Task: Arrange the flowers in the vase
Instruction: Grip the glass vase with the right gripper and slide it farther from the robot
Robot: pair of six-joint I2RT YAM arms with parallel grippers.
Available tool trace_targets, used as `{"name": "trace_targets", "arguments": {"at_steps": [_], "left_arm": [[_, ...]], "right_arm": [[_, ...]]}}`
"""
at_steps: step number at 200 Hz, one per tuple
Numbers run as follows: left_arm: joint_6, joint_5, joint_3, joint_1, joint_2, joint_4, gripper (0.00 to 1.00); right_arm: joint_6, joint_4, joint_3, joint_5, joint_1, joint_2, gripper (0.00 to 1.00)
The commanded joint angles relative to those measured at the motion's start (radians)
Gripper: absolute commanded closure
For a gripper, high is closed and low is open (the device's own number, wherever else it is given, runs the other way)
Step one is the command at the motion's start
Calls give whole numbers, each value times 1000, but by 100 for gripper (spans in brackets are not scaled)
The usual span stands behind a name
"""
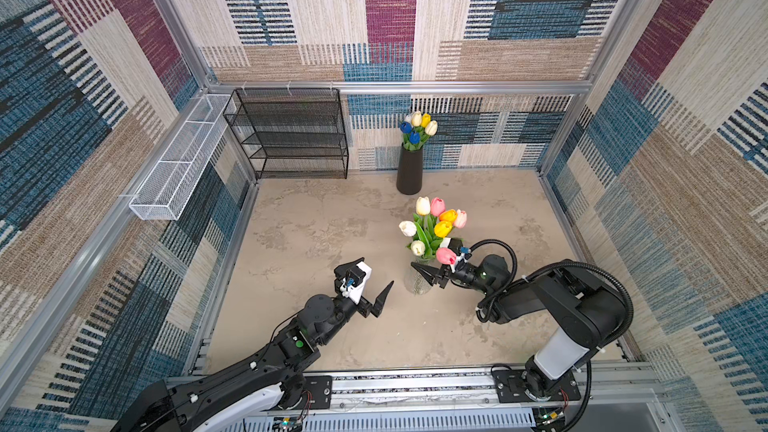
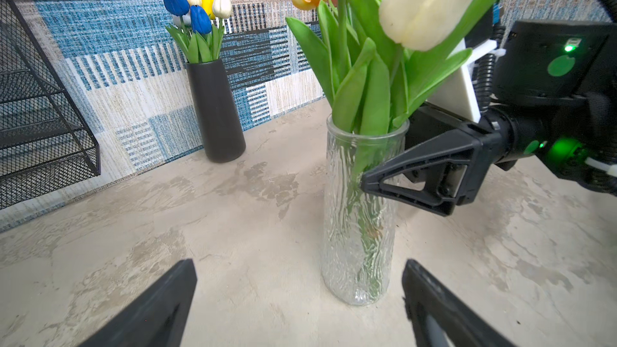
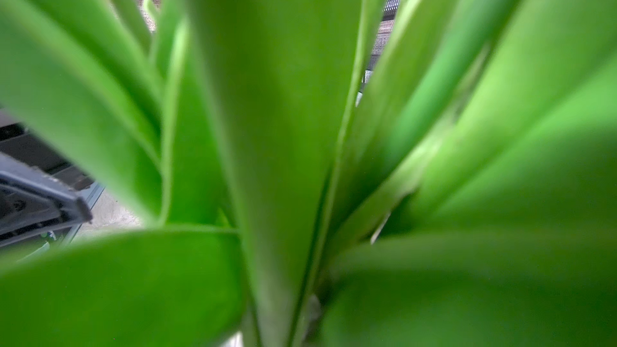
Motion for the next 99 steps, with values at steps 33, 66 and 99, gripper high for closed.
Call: {"name": "trace_targets", "arguments": {"at_steps": [33, 66, 99], "left_arm": [[-15, -51, -9, 9, 52, 137, 1], [3, -58, 5, 12, 78, 159, 1], [40, -49, 45, 16, 116, 179, 1]], "right_arm": [[-16, 43, -1, 31, 2, -22, 42], [-39, 20, 5, 86, 2, -53, 48], [-74, -49, 62, 99, -14, -74, 51]]}}
